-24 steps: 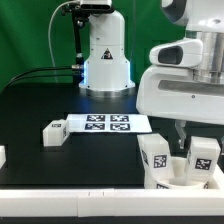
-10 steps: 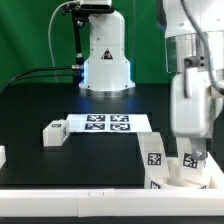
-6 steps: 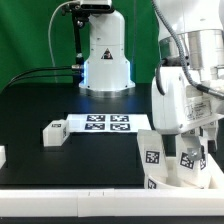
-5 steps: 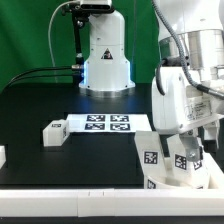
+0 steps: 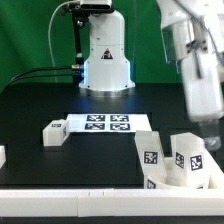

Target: Assemble stool

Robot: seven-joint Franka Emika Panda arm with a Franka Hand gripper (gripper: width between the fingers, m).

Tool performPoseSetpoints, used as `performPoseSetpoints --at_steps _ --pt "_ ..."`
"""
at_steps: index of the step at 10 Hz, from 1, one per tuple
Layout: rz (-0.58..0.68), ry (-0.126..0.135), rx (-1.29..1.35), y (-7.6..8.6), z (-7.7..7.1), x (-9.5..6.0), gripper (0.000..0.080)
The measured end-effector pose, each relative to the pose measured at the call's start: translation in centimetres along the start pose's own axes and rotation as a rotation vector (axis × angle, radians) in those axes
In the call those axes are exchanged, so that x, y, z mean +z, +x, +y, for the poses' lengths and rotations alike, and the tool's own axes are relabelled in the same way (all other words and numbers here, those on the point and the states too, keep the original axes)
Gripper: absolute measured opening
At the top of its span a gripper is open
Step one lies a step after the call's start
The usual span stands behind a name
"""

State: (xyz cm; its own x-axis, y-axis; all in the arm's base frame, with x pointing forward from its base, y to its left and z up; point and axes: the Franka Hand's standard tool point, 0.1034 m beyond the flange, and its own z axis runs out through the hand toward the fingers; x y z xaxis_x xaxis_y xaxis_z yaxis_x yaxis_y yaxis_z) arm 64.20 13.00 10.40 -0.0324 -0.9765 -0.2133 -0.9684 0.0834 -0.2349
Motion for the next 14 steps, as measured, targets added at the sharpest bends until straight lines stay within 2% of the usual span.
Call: performPoseSetpoints --at_steps 4,5,7,8,9,10,11,12,13,14 --pt "0.008 -0.007 -0.265 0.6 -0.1 0.0 0.0649" --pt "0.012 -0.028 -0.402 0.7 -0.1 -0.2 0.0649" --pt "0.002 -0.12 -0.832 1.2 -0.5 -0.9 0.0649" --pt "-0.011 -0.161 -0.967 1.3 -0.4 -0.8 0.0649" --pt "0.002 -0.149 -1.011 1.8 -0.5 -0.8 0.0649" --pt "0.0 -0.151 -1.041 1.9 -0.5 -0.8 0.0649" --pt "-0.001 -0.155 -1.106 2.0 -0.5 -0.8 0.0649" --pt "0.003 -0.17 -1.2 2.2 -0.5 -0.8 0.0649" --pt "0.014 -0.23 -1.461 2.6 -0.7 -0.7 0.0649" --pt "-0.003 -0.308 -1.673 2.7 -0.8 -0.5 0.0649"
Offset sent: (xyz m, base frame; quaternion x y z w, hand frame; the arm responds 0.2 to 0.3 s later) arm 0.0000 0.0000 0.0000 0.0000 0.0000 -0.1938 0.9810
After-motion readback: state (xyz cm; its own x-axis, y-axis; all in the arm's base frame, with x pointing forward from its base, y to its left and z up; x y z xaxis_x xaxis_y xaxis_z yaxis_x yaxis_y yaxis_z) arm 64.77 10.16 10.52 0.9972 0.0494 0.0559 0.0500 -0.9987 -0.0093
